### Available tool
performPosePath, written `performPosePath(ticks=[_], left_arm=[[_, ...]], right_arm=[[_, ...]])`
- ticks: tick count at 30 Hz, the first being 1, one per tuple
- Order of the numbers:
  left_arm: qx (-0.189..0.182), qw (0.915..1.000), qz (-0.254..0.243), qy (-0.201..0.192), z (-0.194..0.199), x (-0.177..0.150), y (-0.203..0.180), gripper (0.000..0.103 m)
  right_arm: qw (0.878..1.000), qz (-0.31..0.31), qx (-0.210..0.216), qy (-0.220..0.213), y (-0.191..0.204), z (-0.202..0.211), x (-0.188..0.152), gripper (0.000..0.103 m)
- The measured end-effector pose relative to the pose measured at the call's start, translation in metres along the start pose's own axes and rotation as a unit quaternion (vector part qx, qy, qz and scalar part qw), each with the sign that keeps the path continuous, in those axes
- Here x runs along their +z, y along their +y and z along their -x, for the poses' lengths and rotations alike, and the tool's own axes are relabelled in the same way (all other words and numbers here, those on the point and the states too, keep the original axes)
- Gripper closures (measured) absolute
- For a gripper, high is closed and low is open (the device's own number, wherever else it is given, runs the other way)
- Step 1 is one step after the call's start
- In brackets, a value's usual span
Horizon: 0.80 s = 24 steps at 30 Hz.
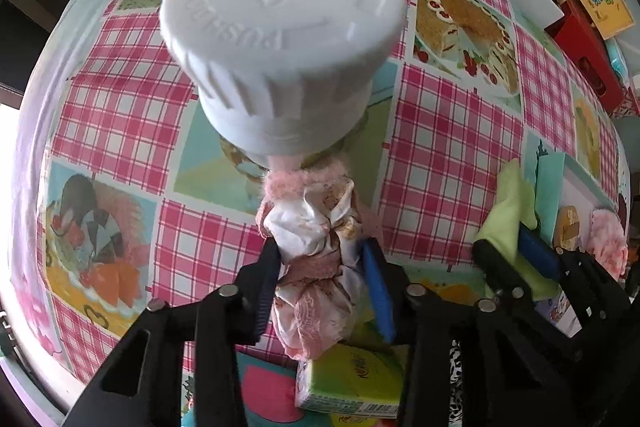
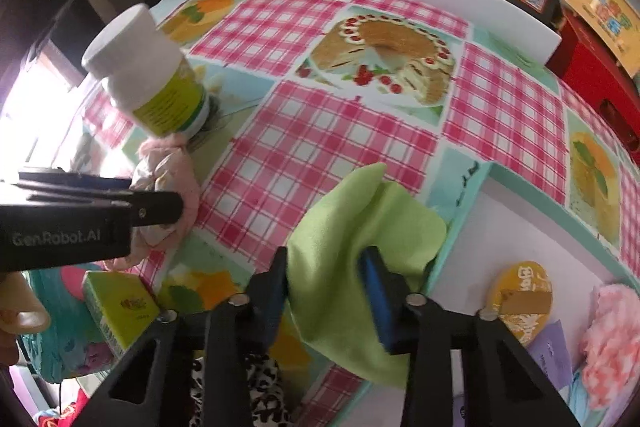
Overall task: Organize soft objects
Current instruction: 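Grasp the pink scrunchie with the left gripper while the right grasps the green cloth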
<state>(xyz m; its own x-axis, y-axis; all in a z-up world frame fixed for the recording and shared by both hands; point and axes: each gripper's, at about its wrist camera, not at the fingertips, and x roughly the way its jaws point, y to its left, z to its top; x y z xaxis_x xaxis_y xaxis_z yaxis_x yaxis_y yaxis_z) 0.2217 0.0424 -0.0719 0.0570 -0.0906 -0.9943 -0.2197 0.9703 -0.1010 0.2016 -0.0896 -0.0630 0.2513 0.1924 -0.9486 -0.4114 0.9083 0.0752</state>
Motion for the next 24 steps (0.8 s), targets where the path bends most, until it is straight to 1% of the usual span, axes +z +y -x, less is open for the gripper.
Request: performPosePath(ticks=[1,2,4,5,7,13,19,24], left_arm=[[0.0,1.0,-0.004,-0.001,0.0,0.001,-0.002,0.067],[0.001,1.0,-0.007,-0.002,-0.001,0.001,-0.004,0.071],[0.001,1.0,-0.009,-0.004,-0.001,0.001,-0.007,0.075],[0.0,0.9999,-0.008,-0.006,0.0,0.001,-0.008,0.079],[-0.002,0.9999,-0.007,-0.011,0.001,-0.004,-0.006,0.082],[-0.017,0.9994,-0.001,-0.029,0.008,-0.013,0.0,0.087],[-0.035,0.998,0.013,-0.052,0.025,-0.022,0.01,0.088],[-0.05,0.9957,0.021,-0.076,0.045,-0.035,0.021,0.088]], right_arm=[[1.0,-0.002,0.001,-0.001,-0.001,0.001,-0.001,0.073],[1.0,-0.003,0.001,-0.002,-0.001,0.001,-0.002,0.075],[1.0,-0.007,0.006,-0.006,-0.002,0.002,-0.003,0.079],[1.0,-0.012,0.012,-0.008,-0.002,0.003,-0.004,0.08],[0.999,-0.021,0.025,-0.011,-0.003,0.005,-0.006,0.083],[0.998,-0.041,0.046,-0.029,-0.008,0.019,-0.018,0.085],[0.995,-0.06,0.062,-0.059,-0.014,0.042,-0.029,0.085],[0.991,-0.071,0.065,-0.09,-0.014,0.064,-0.036,0.085]])
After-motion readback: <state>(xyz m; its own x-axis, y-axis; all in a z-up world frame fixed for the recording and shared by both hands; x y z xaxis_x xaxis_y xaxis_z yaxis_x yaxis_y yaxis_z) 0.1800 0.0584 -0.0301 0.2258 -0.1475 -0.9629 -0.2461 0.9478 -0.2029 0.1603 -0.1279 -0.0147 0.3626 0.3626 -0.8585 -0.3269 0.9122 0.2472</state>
